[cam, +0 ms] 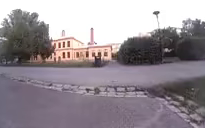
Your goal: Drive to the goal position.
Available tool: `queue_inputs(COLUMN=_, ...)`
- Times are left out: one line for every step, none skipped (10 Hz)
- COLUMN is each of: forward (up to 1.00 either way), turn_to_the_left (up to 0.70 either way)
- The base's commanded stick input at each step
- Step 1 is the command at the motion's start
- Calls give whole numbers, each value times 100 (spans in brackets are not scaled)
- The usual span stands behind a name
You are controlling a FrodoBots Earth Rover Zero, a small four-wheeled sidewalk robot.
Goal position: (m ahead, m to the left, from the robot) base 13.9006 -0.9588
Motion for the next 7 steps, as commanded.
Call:
queue_inputs(forward=50, turn_to_the_left=-41)
queue_inputs(forward=50, turn_to_the_left=-14)
queue_inputs(forward=50, turn_to_the_left=0)
queue_inputs(forward=50, turn_to_the_left=0)
queue_inputs(forward=50, turn_to_the_left=0)
queue_inputs(forward=50, turn_to_the_left=0)
queue_inputs(forward=50, turn_to_the_left=0)
